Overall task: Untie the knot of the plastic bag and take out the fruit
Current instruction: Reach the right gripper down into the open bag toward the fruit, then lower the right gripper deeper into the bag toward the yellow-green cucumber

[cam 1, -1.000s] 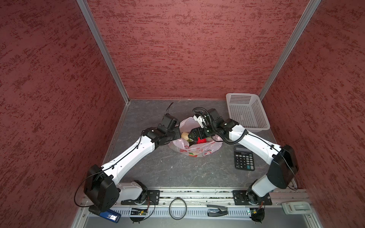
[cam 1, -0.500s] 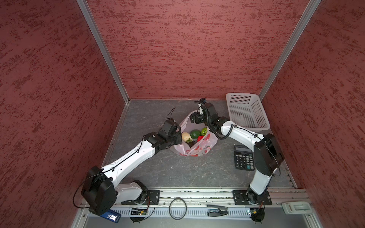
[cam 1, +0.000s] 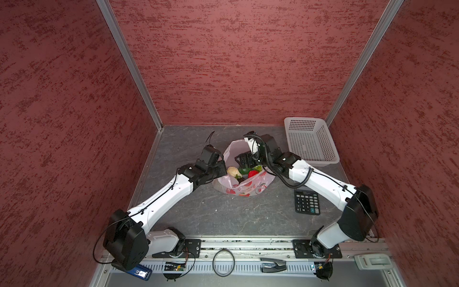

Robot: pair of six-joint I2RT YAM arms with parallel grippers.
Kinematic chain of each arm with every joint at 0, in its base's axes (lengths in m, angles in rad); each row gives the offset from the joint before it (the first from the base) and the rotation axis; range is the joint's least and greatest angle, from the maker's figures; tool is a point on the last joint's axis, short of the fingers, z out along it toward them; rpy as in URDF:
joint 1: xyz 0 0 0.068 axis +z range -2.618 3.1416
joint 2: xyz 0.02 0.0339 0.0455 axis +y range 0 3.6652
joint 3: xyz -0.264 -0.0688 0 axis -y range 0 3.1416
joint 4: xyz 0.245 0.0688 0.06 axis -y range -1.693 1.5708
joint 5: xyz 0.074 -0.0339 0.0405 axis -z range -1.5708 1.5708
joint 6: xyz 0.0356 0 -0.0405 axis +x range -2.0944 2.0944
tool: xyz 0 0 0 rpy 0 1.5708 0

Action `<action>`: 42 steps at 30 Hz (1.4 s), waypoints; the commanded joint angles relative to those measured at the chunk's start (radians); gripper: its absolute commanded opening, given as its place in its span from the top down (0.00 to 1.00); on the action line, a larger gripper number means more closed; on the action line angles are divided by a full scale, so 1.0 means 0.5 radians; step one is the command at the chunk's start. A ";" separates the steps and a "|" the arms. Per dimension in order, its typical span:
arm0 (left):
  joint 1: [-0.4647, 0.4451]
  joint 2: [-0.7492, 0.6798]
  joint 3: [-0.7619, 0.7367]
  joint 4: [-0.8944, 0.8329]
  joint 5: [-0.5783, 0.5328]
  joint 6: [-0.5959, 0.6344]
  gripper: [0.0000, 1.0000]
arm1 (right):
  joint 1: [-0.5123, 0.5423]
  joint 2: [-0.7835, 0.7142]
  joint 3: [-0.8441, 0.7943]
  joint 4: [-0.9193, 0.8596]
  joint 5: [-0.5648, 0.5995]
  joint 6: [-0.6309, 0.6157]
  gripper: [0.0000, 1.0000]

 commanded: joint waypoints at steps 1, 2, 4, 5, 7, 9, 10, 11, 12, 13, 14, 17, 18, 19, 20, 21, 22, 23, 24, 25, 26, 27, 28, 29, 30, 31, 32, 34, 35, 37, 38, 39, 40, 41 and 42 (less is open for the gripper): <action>0.009 0.021 0.048 0.020 0.013 -0.043 1.00 | 0.075 -0.097 -0.150 -0.010 -0.021 -0.113 0.01; 0.011 0.015 0.047 0.022 0.010 -0.050 1.00 | 0.089 -0.120 -0.195 0.036 -0.058 -0.129 0.01; 0.006 0.000 0.048 0.023 -0.004 -0.054 1.00 | 0.092 -0.122 -0.258 0.089 -0.171 -0.158 0.02; 0.007 -0.008 0.045 0.021 -0.007 -0.054 1.00 | 0.094 -0.100 -0.266 0.087 -0.199 -0.164 0.04; 0.002 -0.028 0.033 0.017 -0.023 -0.049 1.00 | 0.091 -0.037 -0.259 0.071 -0.272 -0.160 0.09; -0.007 -0.047 0.016 0.014 -0.037 -0.047 1.00 | 0.088 0.032 -0.233 0.065 -0.321 -0.147 0.13; -0.012 -0.057 0.004 0.022 -0.041 -0.039 1.00 | 0.087 0.075 -0.212 0.054 -0.338 -0.138 0.18; -0.022 -0.069 -0.011 0.031 -0.043 -0.037 1.00 | 0.085 0.115 -0.186 0.045 -0.339 -0.132 0.20; -0.034 -0.077 -0.027 0.042 -0.049 -0.030 1.00 | 0.085 0.161 -0.153 0.026 -0.332 -0.120 0.20; -0.047 -0.085 -0.040 0.048 -0.057 -0.026 1.00 | 0.078 0.211 -0.114 0.003 -0.325 -0.107 0.21; -0.059 -0.089 -0.051 0.050 -0.068 -0.023 1.00 | 0.073 0.264 -0.075 -0.032 -0.319 -0.094 0.23; -0.081 -0.108 -0.083 0.071 -0.110 -0.031 1.00 | 0.063 0.406 0.054 -0.211 -0.350 -0.109 0.26; -0.083 -0.117 -0.093 0.076 -0.123 -0.040 1.00 | 0.063 0.428 0.076 -0.278 -0.377 -0.120 0.27; -0.083 -0.123 -0.096 0.075 -0.140 -0.051 1.00 | 0.063 0.421 0.073 -0.340 -0.396 -0.126 0.27; -0.085 -0.129 -0.096 0.075 -0.156 -0.058 1.00 | 0.066 0.390 0.043 -0.393 -0.420 -0.125 0.27; -0.083 -0.132 -0.095 0.079 -0.169 -0.066 1.00 | 0.066 0.349 -0.005 -0.437 -0.439 -0.123 0.27; -0.082 -0.133 -0.091 0.081 -0.180 -0.066 1.00 | 0.072 0.307 -0.053 -0.484 -0.450 -0.123 0.27; -0.087 -0.136 -0.087 0.076 -0.189 -0.070 1.00 | 0.080 0.263 -0.099 -0.553 -0.462 -0.122 0.27; -0.086 -0.136 -0.081 0.073 -0.194 -0.075 1.00 | 0.091 0.225 -0.146 -0.616 -0.482 -0.128 0.27; -0.085 -0.137 -0.079 0.067 -0.202 -0.075 1.00 | 0.106 0.191 -0.187 -0.672 -0.488 -0.128 0.27; -0.090 -0.140 -0.079 0.055 -0.213 -0.084 1.00 | 0.127 0.157 -0.229 -0.727 -0.494 -0.122 0.27; -0.093 -0.146 -0.080 0.047 -0.222 -0.094 1.00 | 0.151 0.127 -0.267 -0.770 -0.515 -0.117 0.27; -0.096 -0.153 -0.084 0.040 -0.225 -0.099 1.00 | 0.178 0.106 -0.296 -0.803 -0.521 -0.103 0.27; -0.101 -0.160 -0.088 0.030 -0.229 -0.115 1.00 | 0.212 0.090 -0.322 -0.834 -0.527 -0.082 0.27; -0.107 -0.170 -0.095 0.020 -0.235 -0.124 1.00 | 0.248 0.088 -0.347 -0.859 -0.536 -0.061 0.27; -0.117 -0.178 -0.102 0.009 -0.240 -0.133 1.00 | 0.278 0.090 -0.366 -0.876 -0.530 -0.034 0.27; -0.130 -0.190 -0.108 -0.008 -0.248 -0.139 1.00 | 0.313 0.096 -0.399 -0.876 -0.529 -0.001 0.26; -0.154 -0.224 -0.139 -0.048 -0.259 -0.152 1.00 | 0.356 0.118 -0.480 -0.843 -0.524 0.062 0.25; -0.166 -0.249 -0.162 -0.074 -0.260 -0.159 1.00 | 0.370 0.135 -0.526 -0.807 -0.522 0.097 0.25; -0.184 -0.296 -0.202 -0.157 -0.262 -0.157 1.00 | 0.374 0.160 -0.580 -0.741 -0.520 0.162 0.23; -0.191 -0.320 -0.220 -0.219 -0.263 -0.153 1.00 | 0.373 0.155 -0.585 -0.710 -0.519 0.197 0.20; -0.194 -0.347 -0.233 -0.278 -0.266 -0.149 1.00 | 0.373 0.144 -0.573 -0.690 -0.502 0.235 0.18; -0.194 -0.370 -0.243 -0.351 -0.270 -0.138 1.00 | 0.373 0.134 -0.543 -0.674 -0.480 0.276 0.15; -0.193 -0.390 -0.254 -0.418 -0.274 -0.114 1.00 | 0.373 0.127 -0.496 -0.671 -0.448 0.312 0.13; -0.191 -0.409 -0.260 -0.477 -0.287 -0.101 1.00 | 0.373 0.126 -0.448 -0.680 -0.407 0.341 0.11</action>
